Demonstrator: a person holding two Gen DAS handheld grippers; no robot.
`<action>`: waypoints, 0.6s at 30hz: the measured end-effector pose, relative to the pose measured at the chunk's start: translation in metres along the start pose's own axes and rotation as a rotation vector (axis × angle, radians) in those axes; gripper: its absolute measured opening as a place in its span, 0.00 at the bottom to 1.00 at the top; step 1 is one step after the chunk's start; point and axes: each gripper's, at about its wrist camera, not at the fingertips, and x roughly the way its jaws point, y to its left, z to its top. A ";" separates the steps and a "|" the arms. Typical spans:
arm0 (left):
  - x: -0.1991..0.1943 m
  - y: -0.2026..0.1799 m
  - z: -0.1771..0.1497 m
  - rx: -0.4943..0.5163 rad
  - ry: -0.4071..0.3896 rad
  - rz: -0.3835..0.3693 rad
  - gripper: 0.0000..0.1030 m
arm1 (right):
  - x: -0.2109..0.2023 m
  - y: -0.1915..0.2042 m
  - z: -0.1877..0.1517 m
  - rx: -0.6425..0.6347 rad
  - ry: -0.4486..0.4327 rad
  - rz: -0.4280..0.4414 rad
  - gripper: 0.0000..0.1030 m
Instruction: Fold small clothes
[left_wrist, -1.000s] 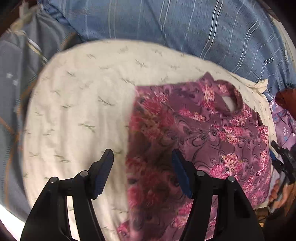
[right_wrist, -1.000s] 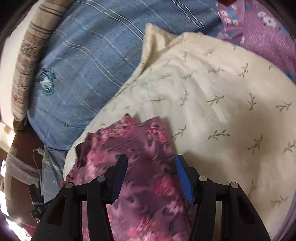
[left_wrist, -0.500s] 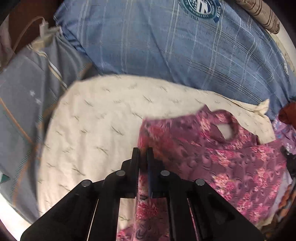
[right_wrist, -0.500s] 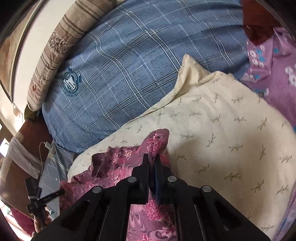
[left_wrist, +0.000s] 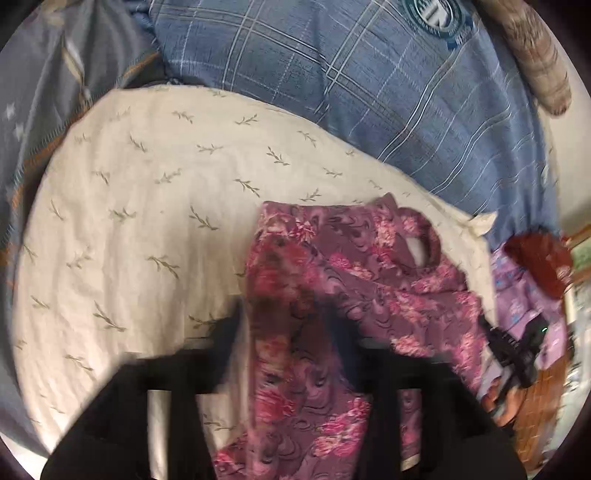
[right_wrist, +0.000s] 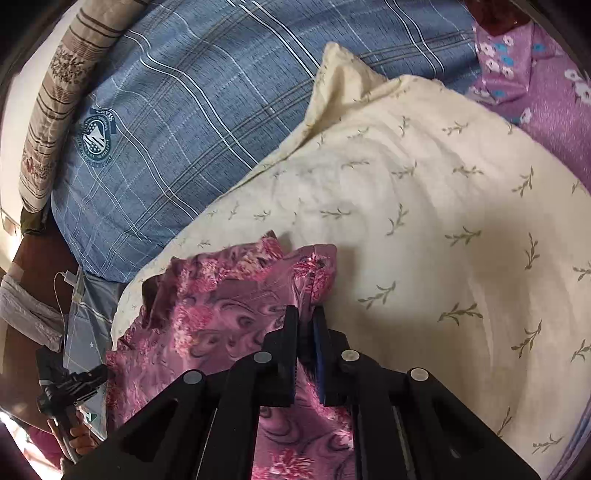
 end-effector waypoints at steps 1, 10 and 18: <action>-0.003 -0.002 0.001 0.012 -0.019 0.033 0.61 | 0.001 -0.002 0.000 0.002 0.003 -0.007 0.15; 0.017 -0.006 -0.002 0.038 0.043 0.005 0.16 | 0.019 -0.014 0.003 0.034 0.019 0.025 0.36; -0.037 -0.031 -0.017 0.091 -0.151 0.094 0.03 | -0.021 0.017 0.012 -0.069 -0.084 0.081 0.04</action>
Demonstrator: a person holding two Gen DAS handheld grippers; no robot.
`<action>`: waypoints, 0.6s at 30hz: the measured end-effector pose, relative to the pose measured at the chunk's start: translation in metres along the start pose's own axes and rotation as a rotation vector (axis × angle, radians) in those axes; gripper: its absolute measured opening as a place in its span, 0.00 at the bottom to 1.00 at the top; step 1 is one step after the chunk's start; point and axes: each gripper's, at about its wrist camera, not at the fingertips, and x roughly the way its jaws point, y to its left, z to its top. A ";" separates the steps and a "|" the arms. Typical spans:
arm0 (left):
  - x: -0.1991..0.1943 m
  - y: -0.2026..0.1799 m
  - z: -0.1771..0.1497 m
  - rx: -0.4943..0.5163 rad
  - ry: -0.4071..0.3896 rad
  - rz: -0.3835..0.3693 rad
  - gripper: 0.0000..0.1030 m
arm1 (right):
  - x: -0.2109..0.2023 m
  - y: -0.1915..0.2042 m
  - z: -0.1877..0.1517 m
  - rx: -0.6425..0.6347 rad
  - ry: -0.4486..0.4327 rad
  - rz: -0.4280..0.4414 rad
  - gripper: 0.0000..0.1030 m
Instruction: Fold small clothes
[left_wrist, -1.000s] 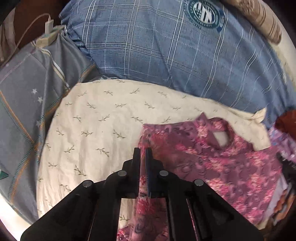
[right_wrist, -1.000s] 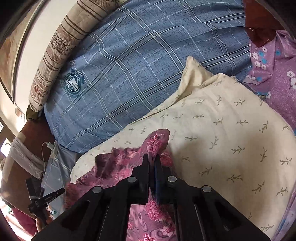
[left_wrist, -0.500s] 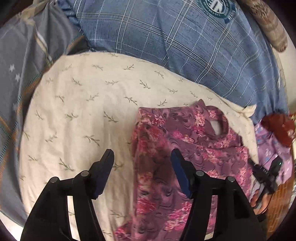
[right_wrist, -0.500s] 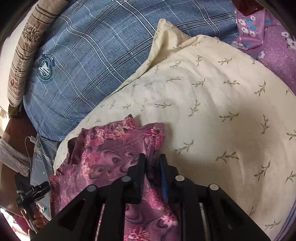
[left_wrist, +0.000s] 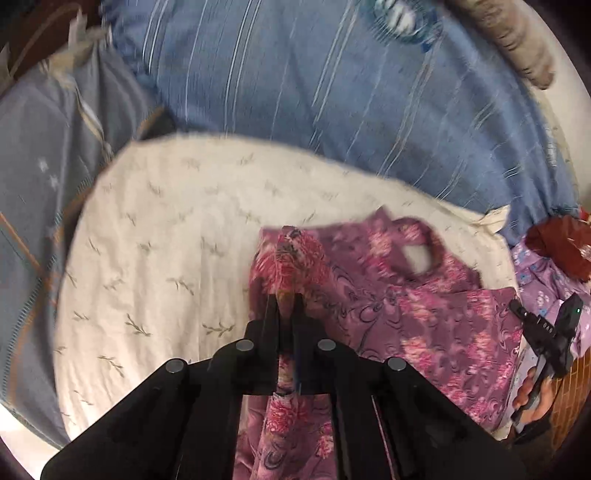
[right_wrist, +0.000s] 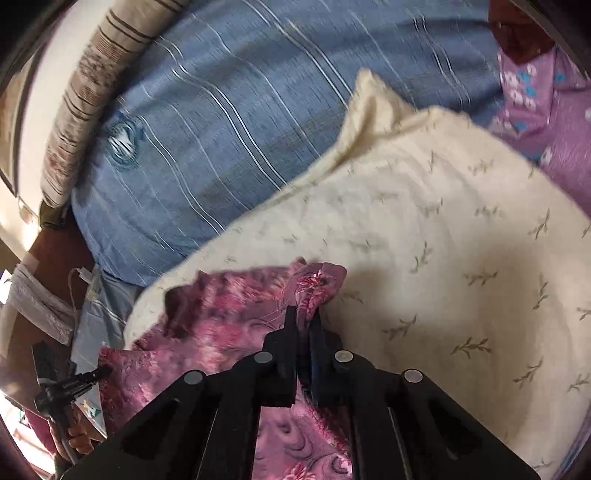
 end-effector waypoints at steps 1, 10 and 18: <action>-0.008 -0.002 0.001 0.005 -0.020 -0.006 0.03 | -0.009 0.003 0.004 0.001 -0.019 0.017 0.04; -0.003 0.003 0.049 -0.060 -0.116 0.011 0.03 | -0.023 0.034 0.051 -0.012 -0.103 0.065 0.04; 0.105 0.043 0.049 -0.167 0.066 0.082 0.03 | 0.070 0.011 0.061 0.069 -0.004 -0.032 0.04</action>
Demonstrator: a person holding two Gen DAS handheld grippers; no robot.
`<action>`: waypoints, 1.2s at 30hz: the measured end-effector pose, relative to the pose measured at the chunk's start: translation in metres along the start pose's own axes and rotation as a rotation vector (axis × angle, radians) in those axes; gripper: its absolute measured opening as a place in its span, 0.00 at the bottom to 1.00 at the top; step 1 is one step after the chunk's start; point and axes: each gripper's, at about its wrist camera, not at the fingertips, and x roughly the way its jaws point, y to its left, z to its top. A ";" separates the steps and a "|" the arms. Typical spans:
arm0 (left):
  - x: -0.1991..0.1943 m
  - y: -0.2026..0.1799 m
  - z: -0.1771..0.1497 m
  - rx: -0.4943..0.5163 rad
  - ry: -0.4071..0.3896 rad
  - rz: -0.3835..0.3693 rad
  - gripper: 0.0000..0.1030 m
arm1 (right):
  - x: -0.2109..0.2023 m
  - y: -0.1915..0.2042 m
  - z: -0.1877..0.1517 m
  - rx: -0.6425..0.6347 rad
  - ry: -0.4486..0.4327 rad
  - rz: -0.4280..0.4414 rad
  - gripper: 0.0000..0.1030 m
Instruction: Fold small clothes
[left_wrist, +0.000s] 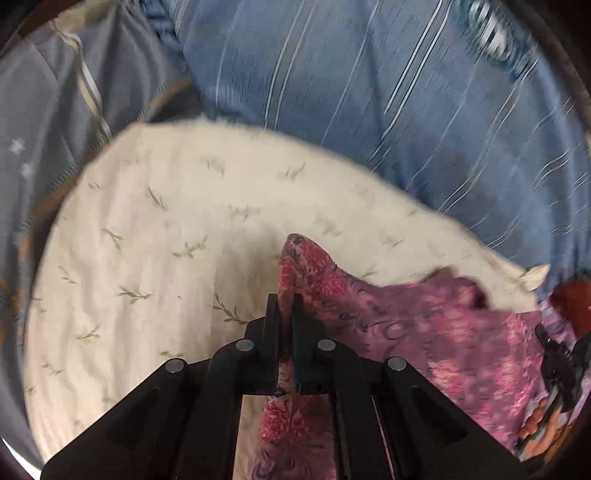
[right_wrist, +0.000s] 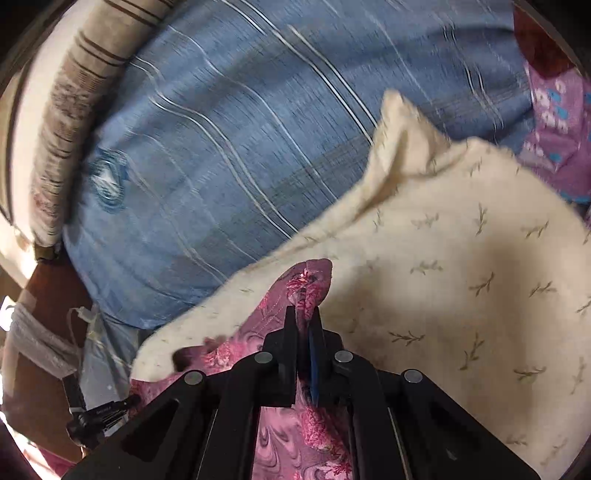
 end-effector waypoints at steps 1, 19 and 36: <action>0.010 0.000 -0.001 0.004 0.015 0.016 0.03 | 0.012 -0.004 -0.001 0.011 0.021 -0.030 0.04; -0.145 0.032 -0.144 -0.119 0.130 -0.492 0.55 | -0.146 -0.053 -0.134 0.149 0.147 0.221 0.51; -0.092 0.038 -0.192 -0.341 0.206 -0.459 0.23 | -0.130 -0.077 -0.163 0.419 0.071 0.310 0.07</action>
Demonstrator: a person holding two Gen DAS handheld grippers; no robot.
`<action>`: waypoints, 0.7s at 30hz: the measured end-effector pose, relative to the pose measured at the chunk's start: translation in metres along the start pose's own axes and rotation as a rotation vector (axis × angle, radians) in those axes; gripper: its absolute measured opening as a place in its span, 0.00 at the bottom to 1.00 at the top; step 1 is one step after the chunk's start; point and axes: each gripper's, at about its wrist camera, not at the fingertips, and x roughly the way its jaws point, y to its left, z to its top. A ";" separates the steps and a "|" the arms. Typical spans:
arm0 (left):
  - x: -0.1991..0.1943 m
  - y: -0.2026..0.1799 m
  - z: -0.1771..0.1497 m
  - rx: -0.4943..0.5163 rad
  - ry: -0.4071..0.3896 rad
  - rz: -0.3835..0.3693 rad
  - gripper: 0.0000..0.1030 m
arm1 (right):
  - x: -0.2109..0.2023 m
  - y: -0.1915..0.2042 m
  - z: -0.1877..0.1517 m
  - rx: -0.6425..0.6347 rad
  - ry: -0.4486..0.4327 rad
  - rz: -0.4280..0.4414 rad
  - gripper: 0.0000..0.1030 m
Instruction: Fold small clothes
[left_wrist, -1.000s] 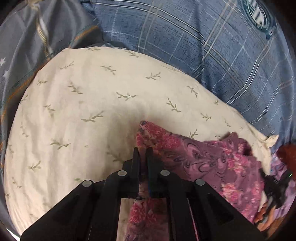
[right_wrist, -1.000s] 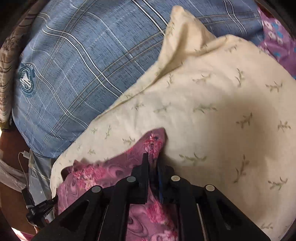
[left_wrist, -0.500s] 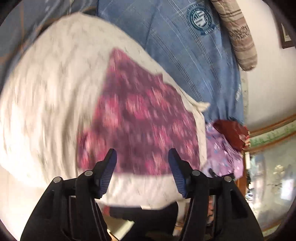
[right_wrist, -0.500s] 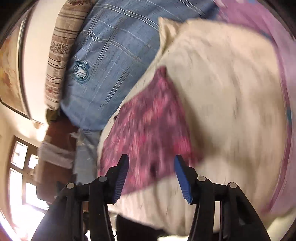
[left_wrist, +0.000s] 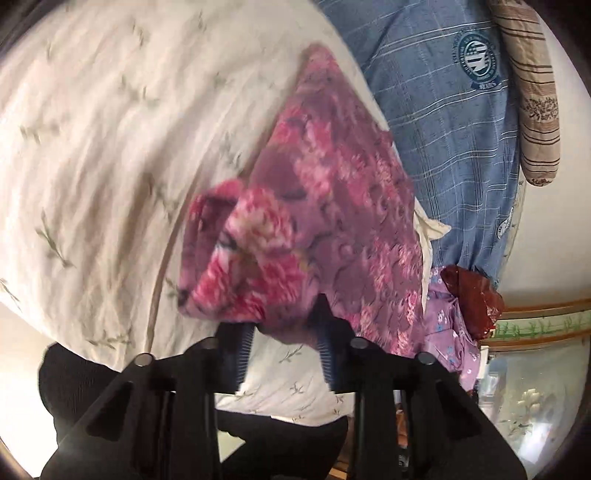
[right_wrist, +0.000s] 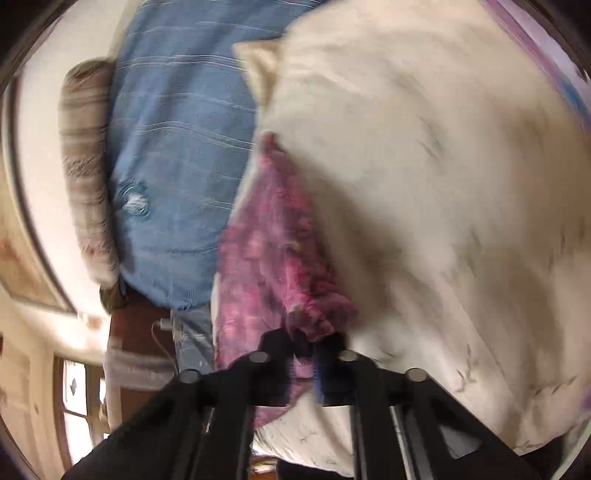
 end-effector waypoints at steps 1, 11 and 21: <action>-0.006 -0.009 0.001 0.040 -0.025 0.035 0.22 | -0.012 0.018 0.004 -0.074 -0.032 0.004 0.07; 0.008 0.008 -0.003 0.033 0.019 0.084 0.21 | 0.002 -0.041 -0.004 -0.031 0.008 -0.185 0.09; -0.048 -0.077 -0.023 0.379 -0.109 -0.019 0.57 | -0.066 0.046 -0.006 -0.261 -0.170 -0.201 0.33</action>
